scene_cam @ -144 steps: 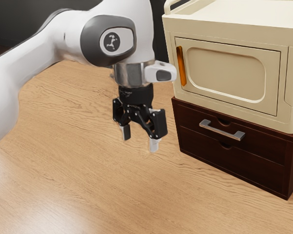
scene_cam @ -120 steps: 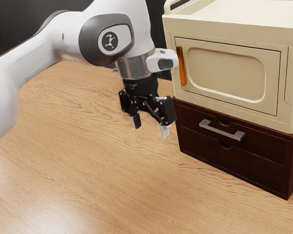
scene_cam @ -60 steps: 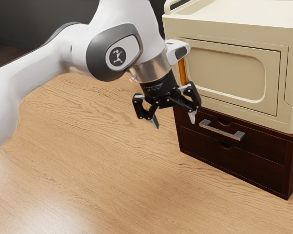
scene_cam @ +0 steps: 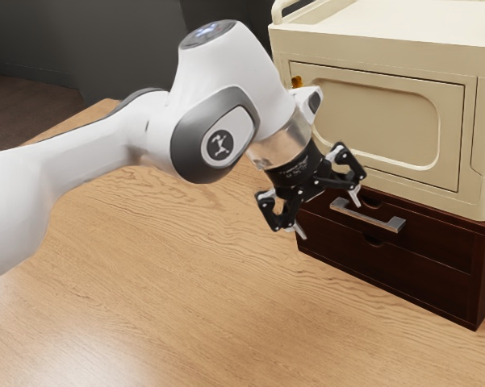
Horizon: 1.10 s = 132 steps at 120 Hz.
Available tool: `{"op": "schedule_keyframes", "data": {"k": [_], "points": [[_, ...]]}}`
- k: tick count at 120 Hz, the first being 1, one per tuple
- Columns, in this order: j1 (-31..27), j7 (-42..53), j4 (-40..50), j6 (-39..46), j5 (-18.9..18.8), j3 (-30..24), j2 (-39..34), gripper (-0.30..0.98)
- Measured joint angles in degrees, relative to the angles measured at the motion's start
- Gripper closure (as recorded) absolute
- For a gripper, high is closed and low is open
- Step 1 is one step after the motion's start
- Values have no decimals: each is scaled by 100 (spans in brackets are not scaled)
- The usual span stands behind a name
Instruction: Pull the drawer handle with one arm to open the drawer
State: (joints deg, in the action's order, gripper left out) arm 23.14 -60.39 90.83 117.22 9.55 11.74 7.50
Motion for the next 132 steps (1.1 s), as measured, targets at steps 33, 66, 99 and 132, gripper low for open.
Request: {"op": "schedule_keyframes", "data": {"k": [33,66,99,132], "points": [[7,-834,165,423,11,-5,95,0],[52,-1371,209,647,12,-5,219,0],[-13,-1712,321,761,12,3,263,0],[-46,-1922,257,799,11,0,307,0]]}}
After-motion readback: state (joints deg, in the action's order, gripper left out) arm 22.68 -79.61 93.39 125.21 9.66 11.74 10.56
